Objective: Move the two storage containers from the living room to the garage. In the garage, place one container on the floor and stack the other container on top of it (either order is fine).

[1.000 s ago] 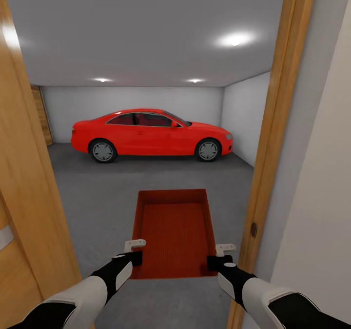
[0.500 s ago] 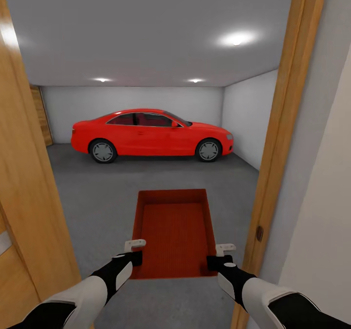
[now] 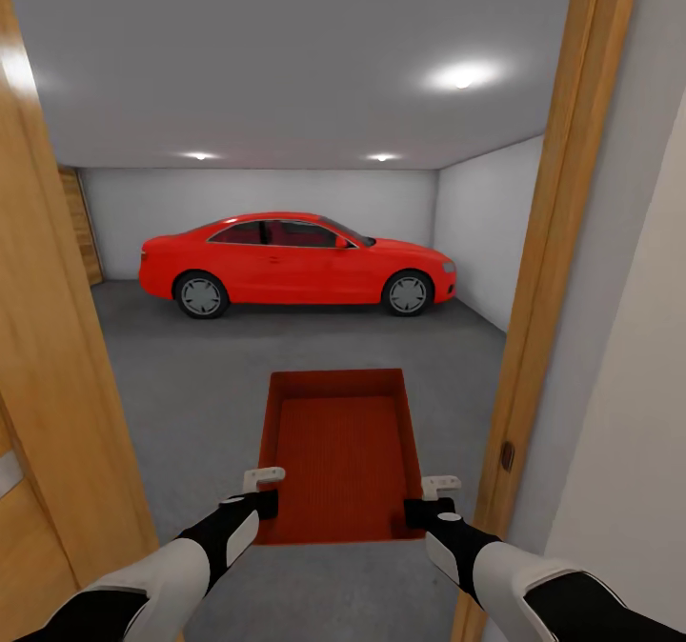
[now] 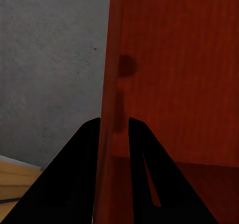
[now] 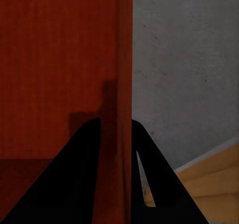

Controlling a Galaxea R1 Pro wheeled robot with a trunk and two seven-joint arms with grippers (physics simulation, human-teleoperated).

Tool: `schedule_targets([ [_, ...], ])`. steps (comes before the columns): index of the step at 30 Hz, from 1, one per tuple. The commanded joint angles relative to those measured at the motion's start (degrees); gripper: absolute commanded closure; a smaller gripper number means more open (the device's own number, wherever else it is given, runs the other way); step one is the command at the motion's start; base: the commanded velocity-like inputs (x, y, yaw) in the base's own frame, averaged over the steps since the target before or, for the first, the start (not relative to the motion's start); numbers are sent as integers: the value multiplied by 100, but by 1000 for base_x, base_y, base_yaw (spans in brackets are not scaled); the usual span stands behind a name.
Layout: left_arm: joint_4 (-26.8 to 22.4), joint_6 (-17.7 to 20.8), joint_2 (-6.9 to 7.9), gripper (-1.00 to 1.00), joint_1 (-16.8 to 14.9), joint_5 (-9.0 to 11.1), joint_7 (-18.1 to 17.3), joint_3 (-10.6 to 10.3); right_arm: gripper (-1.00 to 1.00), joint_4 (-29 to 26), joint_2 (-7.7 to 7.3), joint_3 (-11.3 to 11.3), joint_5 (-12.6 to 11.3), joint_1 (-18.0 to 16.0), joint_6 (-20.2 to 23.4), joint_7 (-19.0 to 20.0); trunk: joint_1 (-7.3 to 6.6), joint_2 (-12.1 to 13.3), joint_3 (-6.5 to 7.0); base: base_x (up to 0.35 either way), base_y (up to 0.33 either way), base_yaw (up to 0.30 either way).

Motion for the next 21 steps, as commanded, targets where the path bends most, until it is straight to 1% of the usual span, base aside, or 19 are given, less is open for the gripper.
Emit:
schedule_targets([
  [1, -28, -196, 232, 100, -1, -61, 286, 141, 100, 14, 4, -157, -29, 0, -17, 79, 2, -5, -3, 23, 0, 0],
  [5, -28, -196, 236, 100, -1, -57, 286, 147, 100, 14, 4, -156, -27, 0, -16, 79, 2, -5, -3, 169, 0, 0],
  [21, -28, -196, 245, 100, -1, -50, 286, 147, 100, 14, 4, -149, -34, 0, -15, 79, 2, -5, -3, 308, 0, 0],
])
